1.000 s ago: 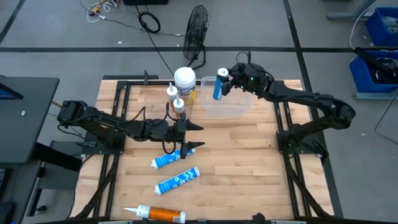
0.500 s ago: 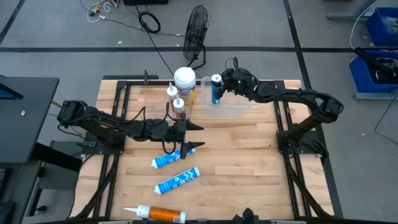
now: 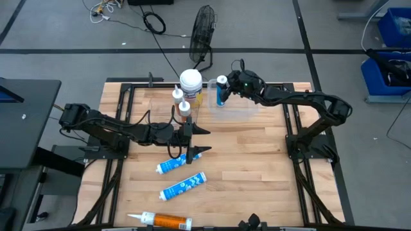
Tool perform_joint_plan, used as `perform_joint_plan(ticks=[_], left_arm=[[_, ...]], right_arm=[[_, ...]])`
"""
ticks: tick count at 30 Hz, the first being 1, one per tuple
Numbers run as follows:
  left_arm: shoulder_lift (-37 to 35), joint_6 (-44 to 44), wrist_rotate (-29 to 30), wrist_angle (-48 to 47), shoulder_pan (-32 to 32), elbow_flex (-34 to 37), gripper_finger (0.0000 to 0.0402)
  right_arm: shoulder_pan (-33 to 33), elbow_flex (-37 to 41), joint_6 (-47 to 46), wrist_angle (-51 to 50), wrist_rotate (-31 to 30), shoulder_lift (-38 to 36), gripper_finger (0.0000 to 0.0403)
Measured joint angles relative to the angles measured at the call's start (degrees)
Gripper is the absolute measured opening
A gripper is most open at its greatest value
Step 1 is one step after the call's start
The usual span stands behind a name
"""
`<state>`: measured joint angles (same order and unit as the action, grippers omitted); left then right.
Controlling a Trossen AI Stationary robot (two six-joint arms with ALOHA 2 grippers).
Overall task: Pick & place silicon tubes, Sealant and Lysol wipes
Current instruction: Put the bottom blue sealant into the right transparent bin
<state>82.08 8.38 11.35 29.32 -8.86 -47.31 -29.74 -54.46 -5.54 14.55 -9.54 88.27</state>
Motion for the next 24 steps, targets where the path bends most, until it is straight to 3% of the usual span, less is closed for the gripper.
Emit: perform_joint_plan(ticks=[6,14,24], left_arm=[[0.0,-0.04,0.0,-0.01,0.0,0.0,0.0311],[0.0,-0.02,0.0,-0.02,0.0,0.0,0.0311],[0.0,0.0,0.0,-0.02,0.01,0.0,0.0311]], right_arm=[[0.0,0.0,-0.09,-0.18,-0.04,0.0,0.021],[0.0,0.0,-1.94,-1.86,-0.06,-0.07,0.0294],[0.37,0.0,-1.89,-2.1,-0.03,-1.76,0.0298]])
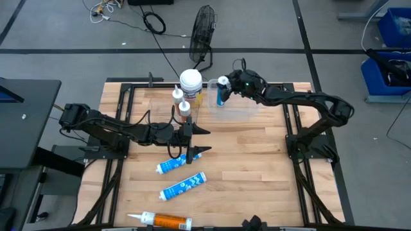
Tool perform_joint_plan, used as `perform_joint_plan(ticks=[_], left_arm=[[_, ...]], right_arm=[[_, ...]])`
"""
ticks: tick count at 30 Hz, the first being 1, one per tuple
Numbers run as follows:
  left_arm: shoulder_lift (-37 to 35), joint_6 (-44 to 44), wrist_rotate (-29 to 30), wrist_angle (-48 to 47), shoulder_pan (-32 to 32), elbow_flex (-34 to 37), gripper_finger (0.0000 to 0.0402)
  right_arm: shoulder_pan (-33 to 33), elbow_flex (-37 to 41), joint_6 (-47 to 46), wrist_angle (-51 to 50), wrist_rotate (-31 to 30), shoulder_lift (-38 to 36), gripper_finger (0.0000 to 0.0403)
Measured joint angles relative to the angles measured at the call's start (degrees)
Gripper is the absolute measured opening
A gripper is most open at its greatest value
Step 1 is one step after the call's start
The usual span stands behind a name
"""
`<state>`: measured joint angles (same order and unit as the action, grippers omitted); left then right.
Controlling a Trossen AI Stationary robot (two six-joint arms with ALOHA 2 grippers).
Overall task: Pick & place silicon tubes, Sealant and Lysol wipes
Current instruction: Put the bottom blue sealant into the right transparent bin
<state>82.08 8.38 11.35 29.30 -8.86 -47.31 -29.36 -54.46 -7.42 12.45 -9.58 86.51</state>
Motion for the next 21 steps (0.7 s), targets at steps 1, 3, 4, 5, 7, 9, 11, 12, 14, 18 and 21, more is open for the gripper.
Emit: perform_joint_plan(ticks=[1,3,4,5,7,9,11,12,14,18,21], left_arm=[[0.0,0.0,-0.01,0.0,0.0,0.0,0.0311],[0.0,0.0,-0.01,0.0,0.0,0.0,0.0311],[0.0,0.0,0.0,-0.02,0.01,0.0,0.0311],[0.0,0.0,0.0,-0.01,0.0,0.0,0.0311],[0.0,0.0,0.0,-0.05,0.02,0.0,0.0311],[0.0,-0.02,-0.01,-0.48,0.0,0.0,0.0311],[0.0,-0.02,0.0,-1.25,0.0,0.0,0.0311],[0.0,-0.01,0.0,-1.58,0.02,0.0,0.0311],[0.0,0.0,0.0,-2.35,-0.01,0.01,0.0311],[0.0,0.44,0.0,-3.13,0.01,0.02,0.0311],[-0.86,1.89,0.03,-3.84,0.0,0.07,0.0311]], right_arm=[[0.02,0.0,0.41,0.01,0.01,-0.4,0.0298],[0.02,0.0,0.81,0.17,0.01,-1.47,0.0299],[0.02,0.0,0.82,0.34,0.01,-2.16,0.0299],[0.02,0.0,0.92,0.48,0.01,-3.02,0.0299],[0.12,0.0,1.98,0.37,0.04,-4.81,0.0299],[0.61,0.0,3.73,-0.03,0.06,-6.78,0.0299],[1.7,0.0,6.27,-0.07,0.15,-8.85,0.0299],[2.42,0.0,7.31,0.01,0.45,-9.91,0.0299],[4.2,0.0,9.24,-0.08,1.72,-11.86,0.0299],[8.89,0.0,11.7,-1.18,6.58,-14.63,0.0299],[13.17,0.0,12.44,-3.6,11.55,-15.18,0.0299]])
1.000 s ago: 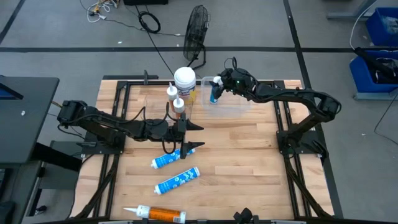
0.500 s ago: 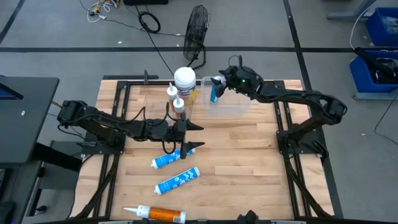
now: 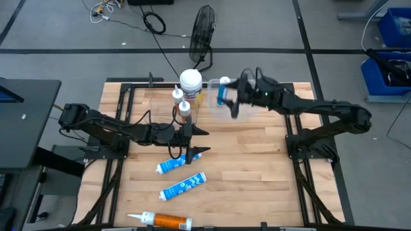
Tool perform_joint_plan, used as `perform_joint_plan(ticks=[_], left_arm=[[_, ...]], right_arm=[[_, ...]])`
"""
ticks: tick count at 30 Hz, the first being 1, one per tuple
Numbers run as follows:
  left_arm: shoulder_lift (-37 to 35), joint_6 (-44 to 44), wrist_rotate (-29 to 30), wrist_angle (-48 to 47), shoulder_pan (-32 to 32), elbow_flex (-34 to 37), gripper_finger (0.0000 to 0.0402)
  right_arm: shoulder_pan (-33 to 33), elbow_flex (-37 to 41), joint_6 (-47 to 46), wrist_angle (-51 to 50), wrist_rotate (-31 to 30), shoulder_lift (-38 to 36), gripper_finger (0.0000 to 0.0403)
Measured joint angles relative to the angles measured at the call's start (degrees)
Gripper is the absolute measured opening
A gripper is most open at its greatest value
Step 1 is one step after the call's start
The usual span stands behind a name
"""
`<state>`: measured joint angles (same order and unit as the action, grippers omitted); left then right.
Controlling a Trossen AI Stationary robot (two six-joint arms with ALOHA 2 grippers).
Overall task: Pick & place silicon tubes, Sealant and Lysol wipes
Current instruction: Put the bottom blue sealant into the right transparent bin
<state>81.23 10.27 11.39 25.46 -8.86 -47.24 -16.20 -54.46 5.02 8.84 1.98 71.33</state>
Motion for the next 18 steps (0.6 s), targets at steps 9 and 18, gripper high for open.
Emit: perform_joint_plan(ticks=[9,18], left_arm=[[-9.63,3.17,3.28,-16.13,-0.43,0.0,0.0311],[-21.13,9.66,6.2,-27.01,-4.03,-0.04,0.0311]], right_arm=[[17.59,0.0,1.44,-6.5,3.59,1.45,0.03],[31.37,0.02,0.24,-1.41,3.54,11.38,0.03]])
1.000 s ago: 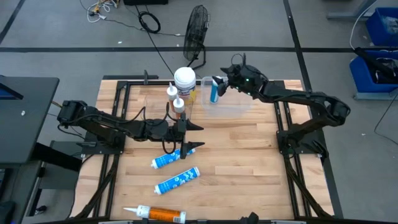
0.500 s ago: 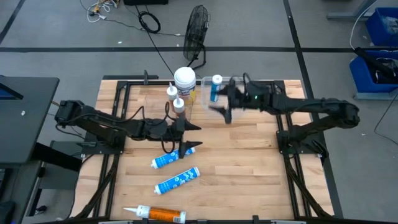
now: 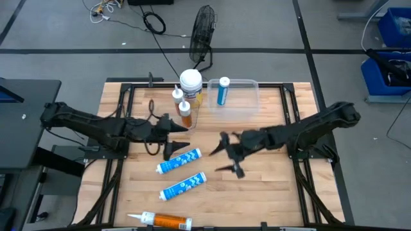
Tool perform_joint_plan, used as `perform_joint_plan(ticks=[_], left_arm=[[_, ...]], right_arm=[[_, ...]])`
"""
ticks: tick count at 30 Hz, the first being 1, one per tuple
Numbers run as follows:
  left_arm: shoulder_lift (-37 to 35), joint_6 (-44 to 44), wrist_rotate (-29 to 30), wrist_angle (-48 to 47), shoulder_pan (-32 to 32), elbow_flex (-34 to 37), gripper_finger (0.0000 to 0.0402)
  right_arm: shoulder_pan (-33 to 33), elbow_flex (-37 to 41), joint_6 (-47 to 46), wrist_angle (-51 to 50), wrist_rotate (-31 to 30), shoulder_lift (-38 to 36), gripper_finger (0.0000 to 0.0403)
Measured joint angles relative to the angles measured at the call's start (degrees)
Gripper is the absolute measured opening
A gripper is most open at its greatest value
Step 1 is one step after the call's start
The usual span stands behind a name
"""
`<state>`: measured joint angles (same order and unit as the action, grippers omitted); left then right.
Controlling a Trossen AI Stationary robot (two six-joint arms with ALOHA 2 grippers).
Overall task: Pick & place silicon tubes, Sealant and Lysol wipes
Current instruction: Put the bottom blue sealant into the right transparent bin
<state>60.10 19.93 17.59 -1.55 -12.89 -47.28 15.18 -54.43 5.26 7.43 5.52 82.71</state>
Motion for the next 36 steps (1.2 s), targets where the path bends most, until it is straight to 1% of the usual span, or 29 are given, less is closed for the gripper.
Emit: perform_joint_plan(ticks=[6,11,14,18,21,23,27,30,32,36], left_arm=[[-4.65,0.04,1.55,-0.55,-1.92,-0.03,0.0311],[-5.47,-1.05,1.8,-0.61,-2.55,-0.01,0.0311],[-5.45,-1.08,2.92,-0.95,-2.53,-0.01,0.0311],[-5.38,-1.03,3.75,-0.9,-2.4,-0.01,0.0311],[-5.36,-1.03,3.91,-0.8,-2.4,-0.01,0.0311],[-5.36,-1.03,4.28,-0.86,-2.4,-0.01,0.0311],[-5.36,-0.12,4.48,-0.87,-2.4,-0.01,0.0311],[-5.36,0.04,4.46,-0.87,-2.4,-0.01,0.0311],[-5.36,0.04,4.5,-0.84,-2.4,-0.01,0.0311],[-5.45,0.4,4.66,-1.38,-2.4,-0.01,0.0311]], right_arm=[[3.67,0.0,1.86,6.76,-0.11,8.25,0.03],[4.74,0.0,6.8,13.05,-0.1,14.82,0.03],[4.48,-0.21,8.67,16.45,-0.13,18.03,0.03],[3.55,-3.45,8.96,15.32,0.07,22.1,0.03],[2.98,-7.44,9.03,10.52,0.69,24.8,0.0301],[2.51,-11.32,8.94,5.28,1.96,26.5,0.0303],[2.36,-21.33,8.96,-6.98,2.72,30.22,0.0308],[2.8,-28.82,10.27,-13.64,2.89,33.64,0.0309],[3.25,-33.92,11.88,-17.27,2.93,35.87,0.0309],[3.38,-41.86,11.91,-22.66,2.5,40.32,0.0309]])
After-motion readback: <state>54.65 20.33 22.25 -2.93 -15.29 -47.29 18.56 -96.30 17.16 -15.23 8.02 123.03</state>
